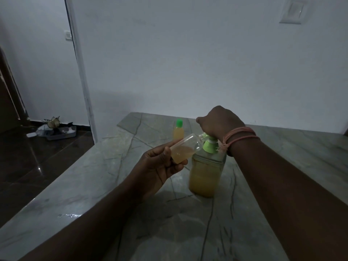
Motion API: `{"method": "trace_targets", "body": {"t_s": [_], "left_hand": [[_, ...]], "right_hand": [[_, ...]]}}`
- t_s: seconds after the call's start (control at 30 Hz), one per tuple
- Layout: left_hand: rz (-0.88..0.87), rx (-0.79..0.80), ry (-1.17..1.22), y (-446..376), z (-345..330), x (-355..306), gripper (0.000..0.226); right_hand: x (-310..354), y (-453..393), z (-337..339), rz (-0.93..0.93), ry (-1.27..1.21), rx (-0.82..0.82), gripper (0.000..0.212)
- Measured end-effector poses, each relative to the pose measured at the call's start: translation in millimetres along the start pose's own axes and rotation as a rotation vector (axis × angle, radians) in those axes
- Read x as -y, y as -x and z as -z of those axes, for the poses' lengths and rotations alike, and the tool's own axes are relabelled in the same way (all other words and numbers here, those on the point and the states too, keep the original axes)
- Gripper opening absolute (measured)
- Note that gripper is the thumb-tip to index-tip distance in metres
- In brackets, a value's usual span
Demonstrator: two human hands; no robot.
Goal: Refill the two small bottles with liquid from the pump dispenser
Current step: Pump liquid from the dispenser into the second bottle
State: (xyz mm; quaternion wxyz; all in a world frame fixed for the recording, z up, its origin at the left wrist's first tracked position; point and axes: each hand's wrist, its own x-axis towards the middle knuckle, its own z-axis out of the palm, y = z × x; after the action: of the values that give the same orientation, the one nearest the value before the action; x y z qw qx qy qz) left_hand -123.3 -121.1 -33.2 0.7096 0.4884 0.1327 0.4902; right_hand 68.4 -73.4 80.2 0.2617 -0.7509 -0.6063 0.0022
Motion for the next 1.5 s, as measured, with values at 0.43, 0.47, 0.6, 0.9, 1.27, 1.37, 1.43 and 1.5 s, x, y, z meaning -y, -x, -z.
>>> {"method": "trace_targets", "body": {"t_s": [0.43, 0.47, 0.6, 0.9, 1.27, 1.37, 1.43, 1.5], "left_hand": [[-0.011, 0.017, 0.017, -0.7, 0.5, 0.4, 0.066], [-0.01, 0.011, 0.013, -0.6, -0.2, -0.2, 0.067], [-0.005, 0.016, -0.002, 0.8, -3.3, -1.8, 0.067], [0.011, 0.064, 0.068, 0.4, -0.5, -3.0, 0.062], [0.002, 0.062, 0.074, 1.3, -8.4, -5.9, 0.064], [0.004, 0.065, 0.062, -0.4, -5.9, -4.9, 0.063], [0.006, 0.063, 0.055, 0.5, -4.3, -4.6, 0.062], [0.004, 0.063, 0.056, 2.5, -4.7, -4.4, 0.06]], "right_hand": [[-1.5, -5.1, -2.1, -0.05, -0.041, 0.062, 0.03], [-0.9, -4.1, -1.0, -0.047, -0.03, 0.061, 0.031], [1.9, -2.3, 7.1, -0.003, 0.055, 0.032, 0.037], [0.8, 0.1, 1.3, -0.05, -0.011, 0.048, 0.032], [5.7, -1.4, 10.3, -0.062, -0.044, 0.04, 0.046], [3.3, -1.3, 4.3, -0.097, -0.049, 0.031, 0.043], [1.8, 1.8, 3.0, -0.094, -0.039, 0.027, 0.043], [3.4, 5.5, 5.4, -0.064, -0.004, 0.005, 0.041]]}}
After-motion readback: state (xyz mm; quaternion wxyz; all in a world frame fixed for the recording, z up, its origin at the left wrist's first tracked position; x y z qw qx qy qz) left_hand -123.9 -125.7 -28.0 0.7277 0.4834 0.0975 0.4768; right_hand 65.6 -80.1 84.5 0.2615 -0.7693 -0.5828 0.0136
